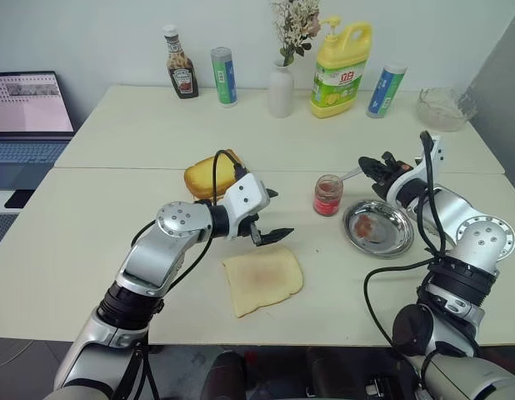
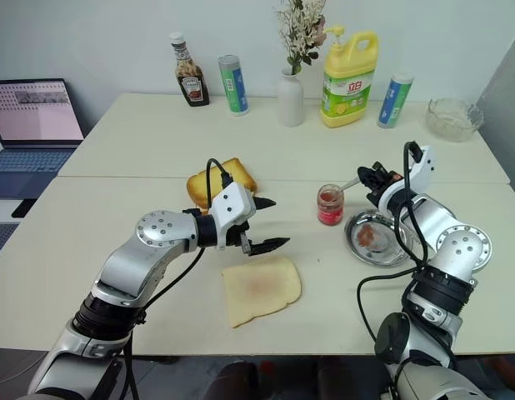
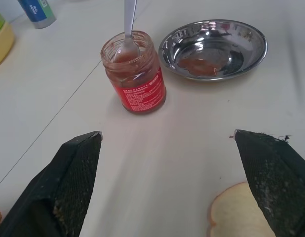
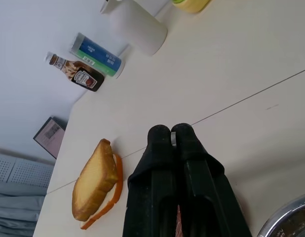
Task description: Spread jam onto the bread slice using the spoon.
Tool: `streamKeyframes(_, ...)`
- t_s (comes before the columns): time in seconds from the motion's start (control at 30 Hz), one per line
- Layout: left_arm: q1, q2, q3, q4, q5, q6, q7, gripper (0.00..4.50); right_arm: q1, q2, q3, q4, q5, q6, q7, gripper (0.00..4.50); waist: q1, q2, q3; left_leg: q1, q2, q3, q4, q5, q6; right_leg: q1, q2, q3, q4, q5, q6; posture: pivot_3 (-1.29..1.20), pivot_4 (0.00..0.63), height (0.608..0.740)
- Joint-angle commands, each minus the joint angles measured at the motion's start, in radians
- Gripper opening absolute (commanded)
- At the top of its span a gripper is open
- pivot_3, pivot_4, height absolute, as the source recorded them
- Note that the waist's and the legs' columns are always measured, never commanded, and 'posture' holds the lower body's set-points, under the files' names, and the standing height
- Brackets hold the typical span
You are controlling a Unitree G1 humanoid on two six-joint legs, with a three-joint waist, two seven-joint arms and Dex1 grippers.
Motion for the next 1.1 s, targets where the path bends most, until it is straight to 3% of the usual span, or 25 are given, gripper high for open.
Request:
streamKeyframes(0.03, -0.003, -0.007, -0.002, -0.014, 0.01, -0.025, -0.003, 4.5, -0.019, -0.013, -0.005, -0.03, 0.059, -0.005, -0.014, 0.05, 0.0, 0.0, 0.0, 0.0, 0.0, 0.0, 0.0, 0.0, 0.0, 0.0, 0.0, 0.0, 0.0, 0.0, 0.0, 0.0, 0.15, 0.74)
streamKeyframes(0.7, -0.005, -0.013, -0.003, -0.008, 0.016, -0.033, -0.009, 4.5, -0.005, -0.087, 0.014, -0.024, 0.165, -0.028, -0.072, 0.05, 0.0, 0.0, 0.0, -0.001, 0.0, 0.0, 0.0, 0.0, 0.0, -0.001, 0.0, 0.0, 0.0, 0.0, 0.0, 0.0, 0.15, 0.74)
streamKeyframes(1.1, -0.009, -0.017, 0.0, -0.004, 0.022, -0.036, -0.019, 4.5, 0.025, -0.152, 0.093, -0.057, 0.154, -0.05, -0.014, 0.05, 0.0, 0.0, 0.0, -0.003, 0.0, 0.0, 0.0, 0.0, 0.0, -0.003, 0.0, 0.0, 0.0, 0.0, 0.0, 0.0, 0.15, 0.74)
